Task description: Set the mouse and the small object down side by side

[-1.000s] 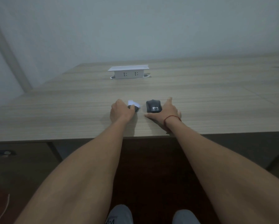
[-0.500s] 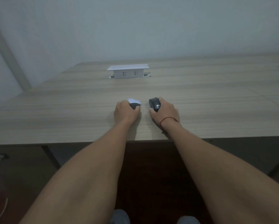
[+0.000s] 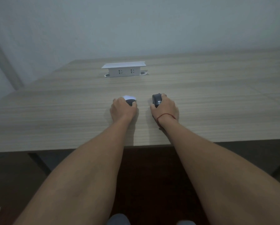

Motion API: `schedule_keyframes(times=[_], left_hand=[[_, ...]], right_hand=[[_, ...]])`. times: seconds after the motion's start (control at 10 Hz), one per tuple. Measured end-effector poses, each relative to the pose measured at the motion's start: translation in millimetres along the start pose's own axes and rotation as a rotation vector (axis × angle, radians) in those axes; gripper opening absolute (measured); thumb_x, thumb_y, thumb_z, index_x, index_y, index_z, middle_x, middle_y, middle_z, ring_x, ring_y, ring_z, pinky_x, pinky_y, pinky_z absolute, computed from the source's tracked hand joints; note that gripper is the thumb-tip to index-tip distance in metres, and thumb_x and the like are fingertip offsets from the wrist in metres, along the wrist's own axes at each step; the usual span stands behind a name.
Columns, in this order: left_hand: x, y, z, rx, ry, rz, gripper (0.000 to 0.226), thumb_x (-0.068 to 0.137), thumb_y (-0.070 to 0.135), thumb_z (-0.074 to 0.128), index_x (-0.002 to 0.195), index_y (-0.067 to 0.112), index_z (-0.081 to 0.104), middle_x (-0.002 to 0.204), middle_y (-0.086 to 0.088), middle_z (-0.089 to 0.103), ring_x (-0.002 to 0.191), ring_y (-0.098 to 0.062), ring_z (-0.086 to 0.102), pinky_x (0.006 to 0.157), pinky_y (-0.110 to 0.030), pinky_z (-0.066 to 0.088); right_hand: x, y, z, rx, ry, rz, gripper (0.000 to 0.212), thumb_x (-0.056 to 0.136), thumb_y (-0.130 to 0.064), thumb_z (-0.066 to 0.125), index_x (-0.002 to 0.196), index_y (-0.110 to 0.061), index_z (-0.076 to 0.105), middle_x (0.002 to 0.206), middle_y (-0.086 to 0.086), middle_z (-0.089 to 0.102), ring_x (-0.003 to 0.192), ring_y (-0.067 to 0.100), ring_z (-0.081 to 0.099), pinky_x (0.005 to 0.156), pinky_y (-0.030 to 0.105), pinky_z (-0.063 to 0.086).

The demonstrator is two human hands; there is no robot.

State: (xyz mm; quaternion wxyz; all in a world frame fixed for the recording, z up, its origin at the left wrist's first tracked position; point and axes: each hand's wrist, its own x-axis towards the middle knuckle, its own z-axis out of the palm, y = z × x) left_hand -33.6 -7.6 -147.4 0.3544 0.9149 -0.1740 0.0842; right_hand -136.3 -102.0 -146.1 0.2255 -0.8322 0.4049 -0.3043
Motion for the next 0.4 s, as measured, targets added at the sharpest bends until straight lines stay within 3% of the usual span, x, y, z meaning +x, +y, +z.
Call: schedule_keyframes(times=[0.2, 0.4], left_hand=[[-16.2, -1.3, -7.7, 0.070, 0.038, 0.034, 0.067, 0.077, 0.061, 0.061, 0.118, 0.008, 0.056, 0.124, -0.012, 0.057, 0.117, -0.030, 0.053, 0.098, -0.041, 0.041], [-45.4, -8.1, -19.3, 0.248, -0.070, 0.036, 0.083, 0.071, 0.074, 0.052, 0.123, 0.009, 0.055, 0.130, -0.010, 0.057, 0.124, -0.029, 0.048, 0.102, -0.042, 0.032]], right_hand=[[-9.6, 5.8, -5.5, -0.006, -0.046, 0.043, 0.085, 0.076, -0.046, 0.065, 0.141, -0.009, 0.026, 0.136, 0.011, 0.046, 0.125, 0.028, 0.042, 0.107, 0.041, 0.033], [-32.5, 15.3, -20.4, -0.204, -0.166, 0.026, 0.082, 0.078, -0.064, 0.049, 0.134, -0.005, 0.041, 0.137, 0.012, 0.047, 0.126, 0.028, 0.041, 0.108, 0.040, 0.031]])
